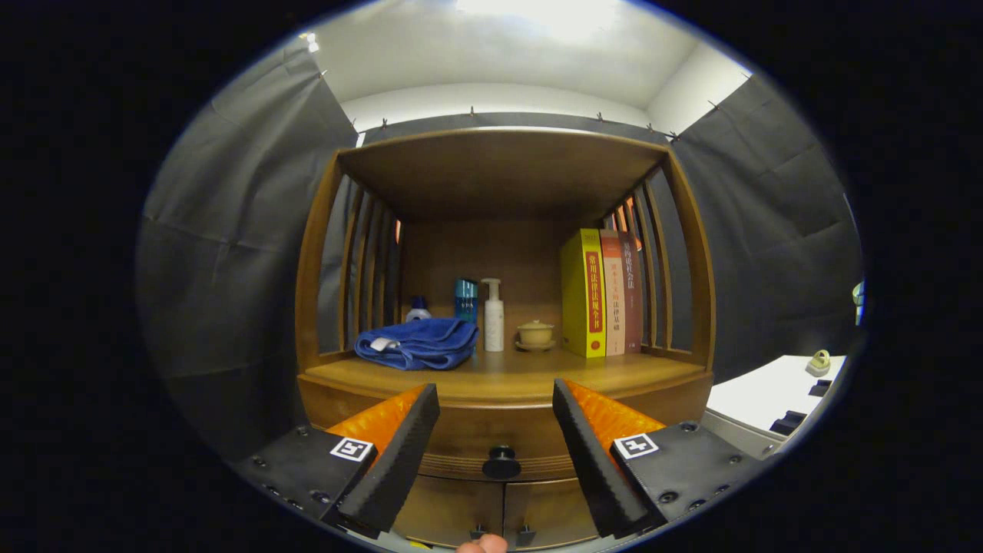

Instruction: Pull open the drawer, take out the items inside it, and place them on the countertop above the cabinet.

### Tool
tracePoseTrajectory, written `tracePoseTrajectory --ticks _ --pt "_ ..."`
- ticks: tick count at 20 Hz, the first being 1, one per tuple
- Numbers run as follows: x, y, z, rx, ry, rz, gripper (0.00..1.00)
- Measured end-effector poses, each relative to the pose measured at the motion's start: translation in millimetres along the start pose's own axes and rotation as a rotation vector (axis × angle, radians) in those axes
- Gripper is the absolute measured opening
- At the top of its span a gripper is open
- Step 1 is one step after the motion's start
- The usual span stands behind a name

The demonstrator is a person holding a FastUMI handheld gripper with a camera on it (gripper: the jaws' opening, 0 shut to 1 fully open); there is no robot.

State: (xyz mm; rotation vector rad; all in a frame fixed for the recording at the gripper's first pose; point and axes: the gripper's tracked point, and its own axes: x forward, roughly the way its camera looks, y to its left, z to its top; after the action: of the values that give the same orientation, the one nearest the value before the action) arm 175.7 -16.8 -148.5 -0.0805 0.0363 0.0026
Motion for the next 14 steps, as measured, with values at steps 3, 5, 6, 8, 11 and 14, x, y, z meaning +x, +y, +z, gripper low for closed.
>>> tracePoseTrajectory --ticks 3,5,6,8,11,14 --pt "15 -1 -39 -0.023 0.059 0.005 0.98" --pt "23 0 -59 -0.010 0.079 0.011 0.98" --pt "29 1 -68 0.000 0.088 0.016 0.98" --pt "38 2 -84 0.018 0.101 0.022 0.98" --pt "45 2 -98 0.023 0.105 0.013 0.97" --pt "54 1 -107 0.018 0.118 0.001 0.97"
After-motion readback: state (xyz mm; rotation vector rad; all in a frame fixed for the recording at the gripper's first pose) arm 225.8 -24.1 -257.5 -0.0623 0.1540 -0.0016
